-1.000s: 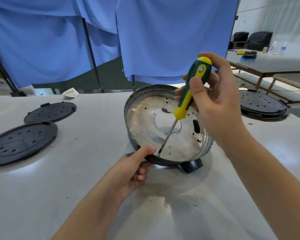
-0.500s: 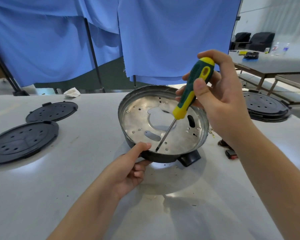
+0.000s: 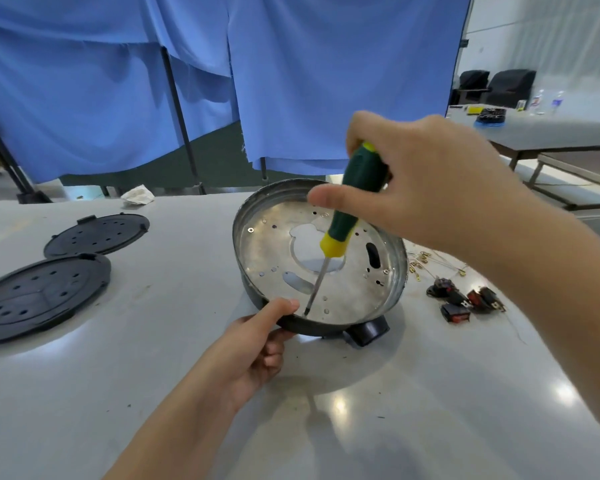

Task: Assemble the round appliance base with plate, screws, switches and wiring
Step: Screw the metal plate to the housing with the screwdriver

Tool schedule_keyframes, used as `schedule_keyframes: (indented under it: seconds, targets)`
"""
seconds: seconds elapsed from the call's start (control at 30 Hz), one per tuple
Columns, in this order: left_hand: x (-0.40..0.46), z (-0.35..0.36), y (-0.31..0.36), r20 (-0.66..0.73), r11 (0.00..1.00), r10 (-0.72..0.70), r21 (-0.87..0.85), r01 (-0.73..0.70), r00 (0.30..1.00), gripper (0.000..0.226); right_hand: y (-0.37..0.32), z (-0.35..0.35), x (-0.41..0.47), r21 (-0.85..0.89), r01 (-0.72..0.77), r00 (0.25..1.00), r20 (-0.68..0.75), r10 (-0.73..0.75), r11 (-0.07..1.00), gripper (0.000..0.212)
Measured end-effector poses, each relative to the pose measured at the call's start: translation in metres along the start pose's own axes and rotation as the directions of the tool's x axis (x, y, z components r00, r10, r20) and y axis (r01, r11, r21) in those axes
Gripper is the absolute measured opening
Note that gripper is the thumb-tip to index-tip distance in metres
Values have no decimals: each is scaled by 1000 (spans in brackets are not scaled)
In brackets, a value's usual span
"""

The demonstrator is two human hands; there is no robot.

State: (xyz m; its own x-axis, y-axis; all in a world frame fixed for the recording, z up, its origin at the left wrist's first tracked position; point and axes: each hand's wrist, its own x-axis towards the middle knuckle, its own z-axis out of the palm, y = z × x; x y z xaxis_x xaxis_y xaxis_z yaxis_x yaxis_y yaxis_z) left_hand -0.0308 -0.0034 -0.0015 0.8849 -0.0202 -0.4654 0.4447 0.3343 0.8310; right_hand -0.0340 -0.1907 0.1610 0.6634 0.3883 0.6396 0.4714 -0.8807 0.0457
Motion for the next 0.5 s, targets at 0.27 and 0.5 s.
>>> schedule_keyframes:
  seconds: [0.27,0.5]
  targets:
    - [1,-1,0,28,1000,11,4,-11,1000,21,-3,-29,23,-31,-7,912,409,19,999,44]
    - [1,0,0,27,1000,16,-6,-16,999,19,-4,-11,24,-174,165,962,245,-120,971,40]
